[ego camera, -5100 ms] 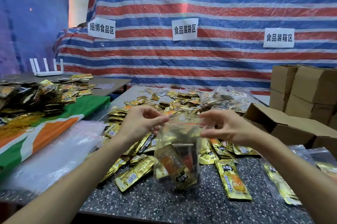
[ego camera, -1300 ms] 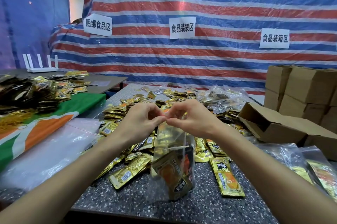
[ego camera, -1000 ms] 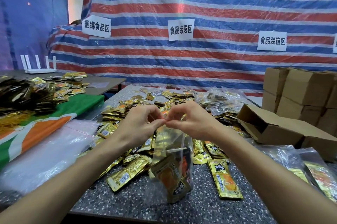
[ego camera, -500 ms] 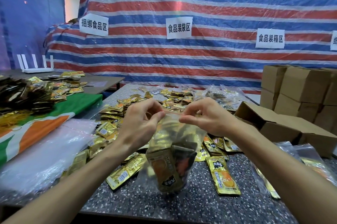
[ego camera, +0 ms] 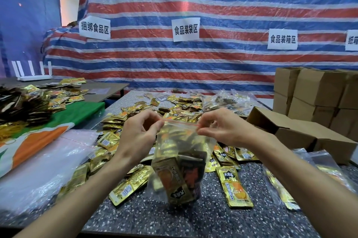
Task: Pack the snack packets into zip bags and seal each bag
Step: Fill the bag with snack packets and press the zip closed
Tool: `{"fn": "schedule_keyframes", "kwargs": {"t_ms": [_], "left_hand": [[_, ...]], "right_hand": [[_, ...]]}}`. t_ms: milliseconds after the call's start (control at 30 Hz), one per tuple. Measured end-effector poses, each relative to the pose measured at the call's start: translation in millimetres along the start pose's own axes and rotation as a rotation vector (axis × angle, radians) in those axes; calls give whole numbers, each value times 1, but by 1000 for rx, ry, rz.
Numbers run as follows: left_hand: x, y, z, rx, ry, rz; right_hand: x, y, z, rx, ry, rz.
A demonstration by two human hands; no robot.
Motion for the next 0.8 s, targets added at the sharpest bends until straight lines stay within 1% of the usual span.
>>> {"fn": "schedule_keyframes", "kwargs": {"t_ms": [100,167,233,333,467,600,700,800], "left_hand": [[7,-1,-3,83,38,38],[7,0,-3,126,53,40],[7,1,-5,167,30,28],[7,1,-13,212,-51,-10],[8,-4,-17,181,-57,16],[15,-4,-16,160,-37,44],[24,-5,-8,135,-18,70],[29,-6,-5,135,19,100]], "right_hand": [[1,0,-5,16,32,11],[0,0,-7,22,6,4],[2,1,-9,33,-43,1],[3,0,-6,53,-53,0],[1,1,3,69,-67,-3],[-27,15,7,109,-102,-123],[-44,25,17,66,-166,-179],[-49,29,25,17,-252,-196]]}}
Point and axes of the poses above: each hand's wrist, its own y-axis away from the middle knuckle, its own z-axis out of the back of the hand, x = y × z, the point moved 10 cm from there along -y, towards the middle knuckle, and after that the axes turned 14 degrees about -x, right-handed, at the moved point
